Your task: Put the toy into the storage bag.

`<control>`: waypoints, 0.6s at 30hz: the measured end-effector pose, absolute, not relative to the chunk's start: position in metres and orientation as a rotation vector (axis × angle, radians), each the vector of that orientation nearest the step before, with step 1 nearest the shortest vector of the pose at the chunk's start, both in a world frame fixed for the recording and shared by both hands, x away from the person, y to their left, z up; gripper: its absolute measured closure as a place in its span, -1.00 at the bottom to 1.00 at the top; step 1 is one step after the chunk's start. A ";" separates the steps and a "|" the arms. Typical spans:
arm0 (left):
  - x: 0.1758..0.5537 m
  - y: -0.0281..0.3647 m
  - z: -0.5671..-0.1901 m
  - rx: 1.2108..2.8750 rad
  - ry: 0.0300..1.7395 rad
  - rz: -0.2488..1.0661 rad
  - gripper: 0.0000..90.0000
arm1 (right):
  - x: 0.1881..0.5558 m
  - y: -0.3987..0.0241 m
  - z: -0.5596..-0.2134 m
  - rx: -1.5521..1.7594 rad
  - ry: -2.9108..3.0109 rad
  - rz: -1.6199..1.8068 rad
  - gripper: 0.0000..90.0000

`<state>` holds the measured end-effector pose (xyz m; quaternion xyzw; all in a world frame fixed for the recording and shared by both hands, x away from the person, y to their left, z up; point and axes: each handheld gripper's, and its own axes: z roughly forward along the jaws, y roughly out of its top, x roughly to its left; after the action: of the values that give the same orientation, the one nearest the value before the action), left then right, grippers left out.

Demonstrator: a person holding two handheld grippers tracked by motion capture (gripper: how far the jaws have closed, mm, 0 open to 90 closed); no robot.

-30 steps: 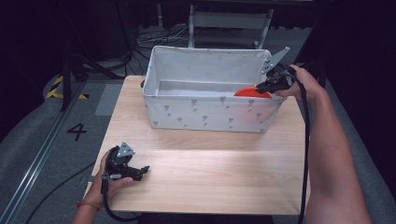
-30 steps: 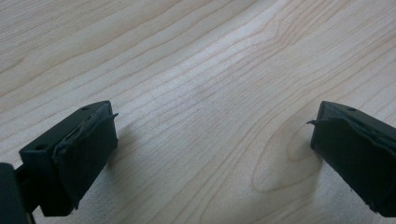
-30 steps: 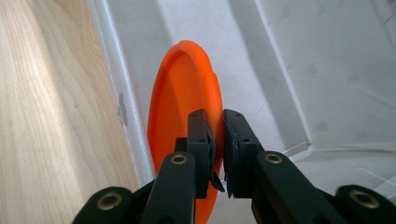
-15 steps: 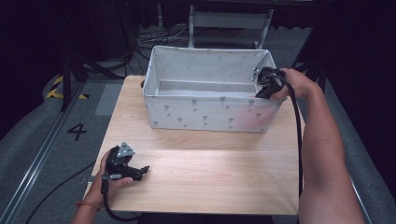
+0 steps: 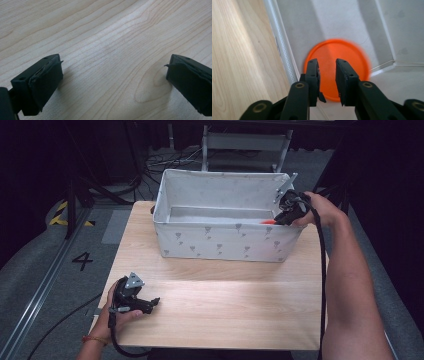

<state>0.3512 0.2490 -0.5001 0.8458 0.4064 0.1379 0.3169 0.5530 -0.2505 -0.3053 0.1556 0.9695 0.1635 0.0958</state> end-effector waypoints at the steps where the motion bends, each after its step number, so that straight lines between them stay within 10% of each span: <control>1: 0.351 0.249 -0.500 2.226 1.070 0.363 -0.98 | 0.552 -0.252 -0.304 0.453 2.859 0.503 0.53; 18: 0.352 0.249 -0.500 2.231 1.062 0.363 -0.98 | 0.519 -0.274 -0.282 0.771 2.463 0.856 -0.40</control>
<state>0.3518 0.2493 -0.5000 0.8474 0.4034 0.1377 0.3166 0.5192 -0.2744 -0.2819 0.2774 0.8857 0.3077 0.2096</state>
